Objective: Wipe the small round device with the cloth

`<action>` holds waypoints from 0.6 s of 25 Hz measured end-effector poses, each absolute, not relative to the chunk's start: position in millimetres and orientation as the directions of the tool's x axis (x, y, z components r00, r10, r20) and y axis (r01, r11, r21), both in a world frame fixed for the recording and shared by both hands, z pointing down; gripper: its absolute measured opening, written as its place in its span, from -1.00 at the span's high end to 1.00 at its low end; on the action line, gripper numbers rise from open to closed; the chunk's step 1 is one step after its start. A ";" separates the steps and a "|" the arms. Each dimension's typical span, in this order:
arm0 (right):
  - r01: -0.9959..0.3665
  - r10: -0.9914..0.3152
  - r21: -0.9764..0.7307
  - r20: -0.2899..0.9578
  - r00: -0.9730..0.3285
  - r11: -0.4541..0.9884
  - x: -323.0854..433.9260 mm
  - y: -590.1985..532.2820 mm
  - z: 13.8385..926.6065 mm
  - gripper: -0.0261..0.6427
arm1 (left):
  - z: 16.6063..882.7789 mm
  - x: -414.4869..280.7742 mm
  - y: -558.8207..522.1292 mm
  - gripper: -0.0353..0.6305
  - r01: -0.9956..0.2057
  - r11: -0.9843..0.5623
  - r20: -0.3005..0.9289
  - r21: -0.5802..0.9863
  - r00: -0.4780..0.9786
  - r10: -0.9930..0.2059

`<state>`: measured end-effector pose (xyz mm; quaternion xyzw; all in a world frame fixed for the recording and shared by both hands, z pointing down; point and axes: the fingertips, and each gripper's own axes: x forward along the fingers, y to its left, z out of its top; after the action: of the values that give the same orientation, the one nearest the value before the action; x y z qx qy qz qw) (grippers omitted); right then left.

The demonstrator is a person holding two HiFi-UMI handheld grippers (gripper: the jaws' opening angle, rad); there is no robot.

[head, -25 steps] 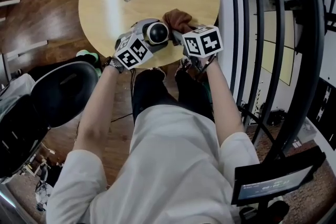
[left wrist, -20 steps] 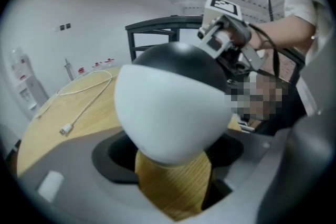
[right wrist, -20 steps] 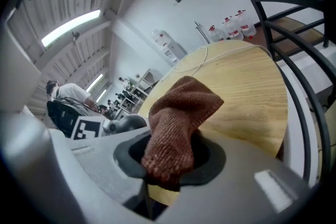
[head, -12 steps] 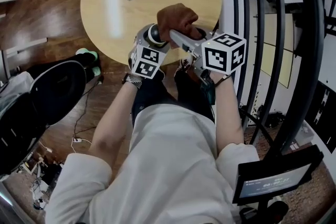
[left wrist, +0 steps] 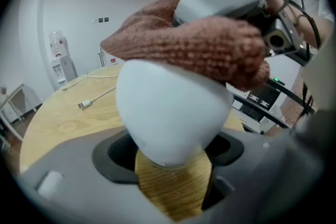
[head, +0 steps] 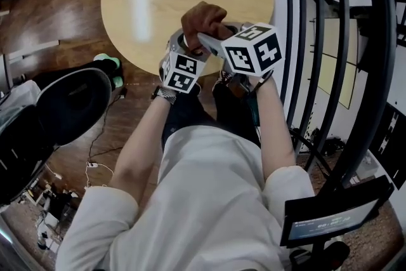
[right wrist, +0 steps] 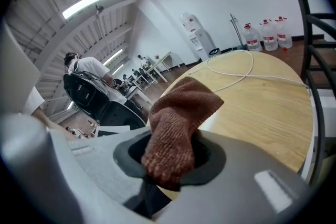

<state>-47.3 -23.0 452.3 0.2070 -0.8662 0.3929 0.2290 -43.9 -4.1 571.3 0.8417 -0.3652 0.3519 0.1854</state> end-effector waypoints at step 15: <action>-0.655 -0.220 -0.525 0.664 -0.715 0.543 -22.1 -38.6 488.6 0.61 | 569.4 -42.9 -2.5 -0.27 -0.742 -0.668 0.723 0.055 0.491 -0.487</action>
<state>-22.1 -38.6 488.6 0.2621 -0.8353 0.3997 0.2718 -42.9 -2.5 569.4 0.8438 -0.3641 0.3492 0.1830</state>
